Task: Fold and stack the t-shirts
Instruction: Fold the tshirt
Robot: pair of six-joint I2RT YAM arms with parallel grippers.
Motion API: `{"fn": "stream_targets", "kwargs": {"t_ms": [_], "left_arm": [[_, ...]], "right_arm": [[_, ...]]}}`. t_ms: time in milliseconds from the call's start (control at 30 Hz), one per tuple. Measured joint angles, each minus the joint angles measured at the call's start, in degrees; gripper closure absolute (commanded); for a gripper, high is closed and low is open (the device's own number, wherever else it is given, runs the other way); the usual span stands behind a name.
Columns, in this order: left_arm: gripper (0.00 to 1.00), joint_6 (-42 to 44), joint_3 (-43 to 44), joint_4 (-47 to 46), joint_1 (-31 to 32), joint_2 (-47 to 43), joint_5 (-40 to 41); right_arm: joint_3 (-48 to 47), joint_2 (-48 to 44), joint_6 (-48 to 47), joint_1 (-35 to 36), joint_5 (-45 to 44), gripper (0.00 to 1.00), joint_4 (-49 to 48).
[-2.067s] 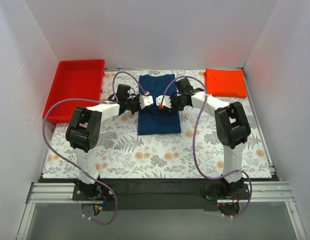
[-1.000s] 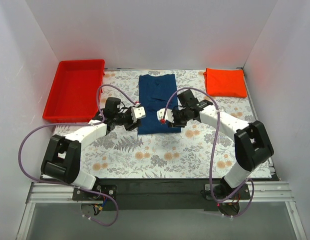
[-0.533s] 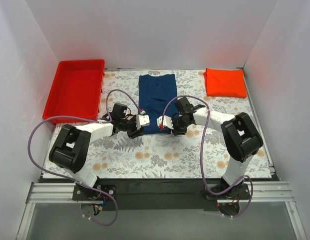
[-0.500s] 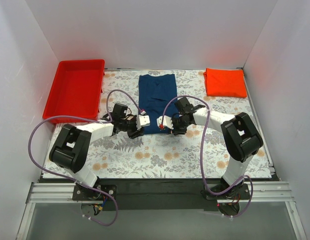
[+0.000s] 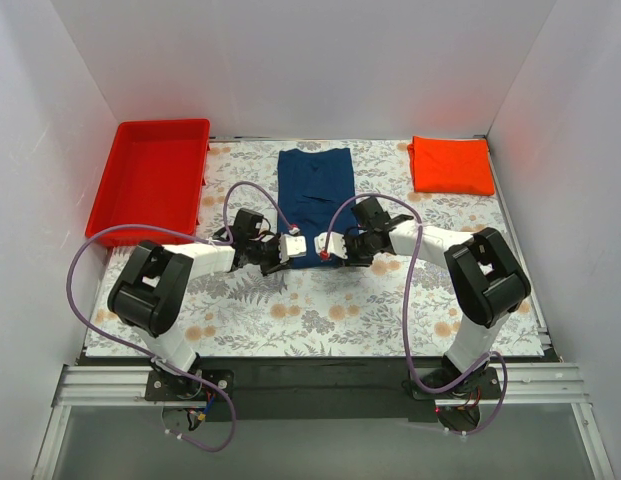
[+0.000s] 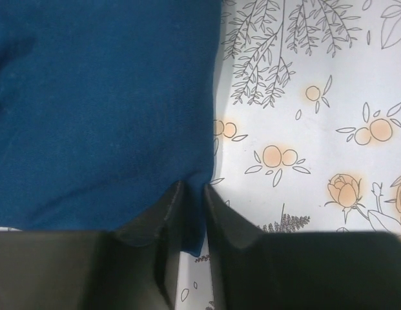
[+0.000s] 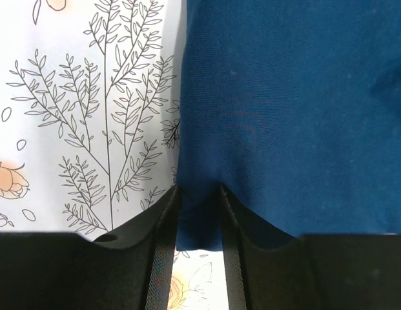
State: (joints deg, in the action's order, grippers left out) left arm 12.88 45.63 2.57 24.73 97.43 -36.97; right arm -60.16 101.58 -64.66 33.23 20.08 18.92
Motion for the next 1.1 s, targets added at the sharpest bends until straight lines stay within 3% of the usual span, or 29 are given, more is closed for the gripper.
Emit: {"fn": "stream_targets", "kwargs": {"t_ms": [133,267,433,633,1100], "left_arm": [[0.94,0.15,0.22,0.04,0.0,0.04,0.35],[0.97,-0.46,0.81,0.87,0.0,0.11,0.66],[0.98,-0.72,1.22,1.57,0.0,0.22,0.92],[0.98,-0.68,1.38,1.79,0.02,0.28,1.2],[0.98,-0.61,2.49,3.21,0.02,0.79,1.4]], "right_arm": [[1.14,-0.61,-0.55,0.09,-0.61,0.64,-1.4],[1.14,-0.63,-0.85,0.17,-0.85,0.56,-1.6],[1.18,-0.72,-1.95,0.17,-0.79,0.55,-1.77],[1.36,-0.98,-4.2,-0.02,-0.79,0.46,-1.66],[0.42,-1.05,-6.01,-2.14,2.19,0.61,4.96]]}}
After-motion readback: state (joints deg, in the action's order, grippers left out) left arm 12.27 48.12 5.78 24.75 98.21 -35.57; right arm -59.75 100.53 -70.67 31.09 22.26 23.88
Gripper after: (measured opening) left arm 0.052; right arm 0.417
